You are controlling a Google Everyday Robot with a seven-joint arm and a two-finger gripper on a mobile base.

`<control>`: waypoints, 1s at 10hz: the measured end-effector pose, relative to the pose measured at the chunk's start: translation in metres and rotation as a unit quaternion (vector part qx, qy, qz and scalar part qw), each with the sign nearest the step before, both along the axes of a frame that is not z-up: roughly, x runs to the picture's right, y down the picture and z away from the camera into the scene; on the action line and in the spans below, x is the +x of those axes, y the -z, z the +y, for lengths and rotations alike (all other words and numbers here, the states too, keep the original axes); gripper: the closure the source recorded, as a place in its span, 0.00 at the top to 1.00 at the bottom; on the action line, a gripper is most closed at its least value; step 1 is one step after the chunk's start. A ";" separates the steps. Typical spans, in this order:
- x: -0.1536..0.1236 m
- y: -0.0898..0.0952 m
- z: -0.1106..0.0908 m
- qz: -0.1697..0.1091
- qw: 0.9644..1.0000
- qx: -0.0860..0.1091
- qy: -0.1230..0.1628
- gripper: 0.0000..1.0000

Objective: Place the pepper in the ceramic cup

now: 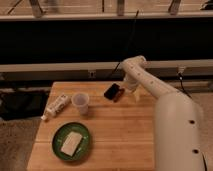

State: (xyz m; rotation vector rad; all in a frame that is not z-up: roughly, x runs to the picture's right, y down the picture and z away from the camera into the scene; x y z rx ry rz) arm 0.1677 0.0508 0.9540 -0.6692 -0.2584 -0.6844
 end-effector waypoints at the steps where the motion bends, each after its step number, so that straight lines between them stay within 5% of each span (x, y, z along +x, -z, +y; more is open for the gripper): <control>1: -0.001 -0.004 0.003 -0.001 1.000 -0.004 0.000 0.80; 10: -0.006 -0.005 0.017 -0.004 1.000 -0.021 -0.011 0.80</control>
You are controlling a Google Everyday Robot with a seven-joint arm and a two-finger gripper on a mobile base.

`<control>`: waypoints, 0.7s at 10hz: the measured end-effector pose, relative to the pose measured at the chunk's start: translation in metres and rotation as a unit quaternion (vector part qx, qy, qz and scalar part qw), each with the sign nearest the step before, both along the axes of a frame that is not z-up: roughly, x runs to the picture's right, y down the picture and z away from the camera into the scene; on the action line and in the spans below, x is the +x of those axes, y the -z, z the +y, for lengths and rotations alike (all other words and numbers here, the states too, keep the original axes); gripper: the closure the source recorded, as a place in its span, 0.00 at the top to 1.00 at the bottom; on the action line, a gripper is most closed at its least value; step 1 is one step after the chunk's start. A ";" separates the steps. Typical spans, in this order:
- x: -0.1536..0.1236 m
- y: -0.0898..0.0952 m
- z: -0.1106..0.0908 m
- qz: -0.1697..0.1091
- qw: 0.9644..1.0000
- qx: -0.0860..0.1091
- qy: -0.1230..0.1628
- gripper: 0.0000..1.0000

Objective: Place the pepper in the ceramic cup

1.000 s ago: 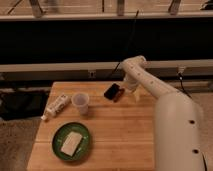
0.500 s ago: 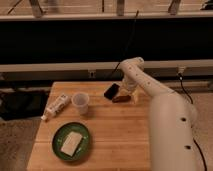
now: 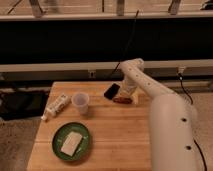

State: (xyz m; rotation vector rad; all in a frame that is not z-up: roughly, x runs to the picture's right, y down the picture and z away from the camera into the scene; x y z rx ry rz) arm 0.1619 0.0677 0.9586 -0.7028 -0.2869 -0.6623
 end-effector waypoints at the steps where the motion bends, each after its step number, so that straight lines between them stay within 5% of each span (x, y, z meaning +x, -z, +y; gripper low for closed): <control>1: -0.001 0.005 -0.001 0.002 1.000 0.004 -0.005 0.80; 4: -0.004 0.023 0.005 0.006 1.000 0.015 -0.022 0.80; 7: -0.012 0.021 0.013 0.010 0.999 0.019 -0.032 0.80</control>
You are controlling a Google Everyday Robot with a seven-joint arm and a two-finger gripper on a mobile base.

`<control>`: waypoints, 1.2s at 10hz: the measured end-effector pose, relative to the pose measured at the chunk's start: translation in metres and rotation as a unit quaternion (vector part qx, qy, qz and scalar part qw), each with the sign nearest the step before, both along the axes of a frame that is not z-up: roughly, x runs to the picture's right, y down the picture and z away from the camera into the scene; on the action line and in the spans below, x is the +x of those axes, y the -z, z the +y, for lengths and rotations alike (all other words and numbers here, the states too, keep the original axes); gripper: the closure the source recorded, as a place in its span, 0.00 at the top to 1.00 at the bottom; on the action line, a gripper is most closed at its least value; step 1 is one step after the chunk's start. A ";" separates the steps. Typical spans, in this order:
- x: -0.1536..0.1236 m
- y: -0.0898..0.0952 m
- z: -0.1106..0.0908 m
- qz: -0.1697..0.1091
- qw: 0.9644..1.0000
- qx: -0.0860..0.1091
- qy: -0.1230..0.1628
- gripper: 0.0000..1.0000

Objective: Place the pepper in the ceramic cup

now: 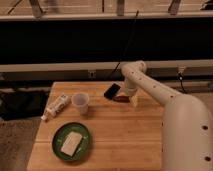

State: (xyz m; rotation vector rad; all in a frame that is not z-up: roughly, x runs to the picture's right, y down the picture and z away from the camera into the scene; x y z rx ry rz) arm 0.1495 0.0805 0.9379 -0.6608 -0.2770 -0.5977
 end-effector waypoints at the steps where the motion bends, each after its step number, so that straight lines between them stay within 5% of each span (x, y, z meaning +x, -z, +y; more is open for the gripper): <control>1: 0.001 -0.001 0.001 0.003 1.000 0.001 -0.001 0.80; 2: 0.002 -0.003 0.002 0.006 1.000 0.001 -0.004 0.78; 9: -0.005 -0.013 0.009 0.019 1.000 -0.024 0.003 0.08; 12: -0.005 -0.013 0.009 0.019 1.000 -0.025 0.003 0.00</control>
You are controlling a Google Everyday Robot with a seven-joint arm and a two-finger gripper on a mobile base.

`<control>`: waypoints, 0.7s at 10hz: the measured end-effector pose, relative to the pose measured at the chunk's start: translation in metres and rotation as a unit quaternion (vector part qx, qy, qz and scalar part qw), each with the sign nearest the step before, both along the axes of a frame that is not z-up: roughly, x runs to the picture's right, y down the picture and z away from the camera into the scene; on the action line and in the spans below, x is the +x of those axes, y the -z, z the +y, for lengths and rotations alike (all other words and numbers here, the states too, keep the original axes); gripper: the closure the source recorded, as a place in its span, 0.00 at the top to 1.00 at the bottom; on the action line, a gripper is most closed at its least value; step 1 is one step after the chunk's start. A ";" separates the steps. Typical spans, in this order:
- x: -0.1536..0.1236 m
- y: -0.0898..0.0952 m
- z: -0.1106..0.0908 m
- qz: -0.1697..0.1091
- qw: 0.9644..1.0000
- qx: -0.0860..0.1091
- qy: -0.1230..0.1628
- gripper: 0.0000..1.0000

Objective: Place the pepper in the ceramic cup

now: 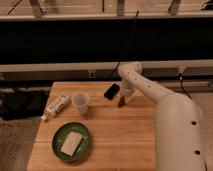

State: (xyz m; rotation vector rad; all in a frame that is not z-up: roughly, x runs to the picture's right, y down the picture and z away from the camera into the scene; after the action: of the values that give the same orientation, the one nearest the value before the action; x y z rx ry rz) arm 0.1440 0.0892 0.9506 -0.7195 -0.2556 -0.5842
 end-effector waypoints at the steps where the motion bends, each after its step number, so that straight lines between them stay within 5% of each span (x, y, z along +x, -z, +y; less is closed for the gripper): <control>1: 0.000 0.000 0.000 0.000 1.000 0.000 0.000 0.00; 4: -0.009 0.013 -0.003 -0.003 1.000 -0.004 0.017 0.00; 7: -0.070 0.045 -0.023 -0.026 0.998 -0.006 0.050 0.00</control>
State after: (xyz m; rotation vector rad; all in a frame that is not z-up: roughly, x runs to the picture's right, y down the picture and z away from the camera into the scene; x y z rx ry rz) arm 0.0742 0.0661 0.9055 -0.7325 -0.2721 -0.6968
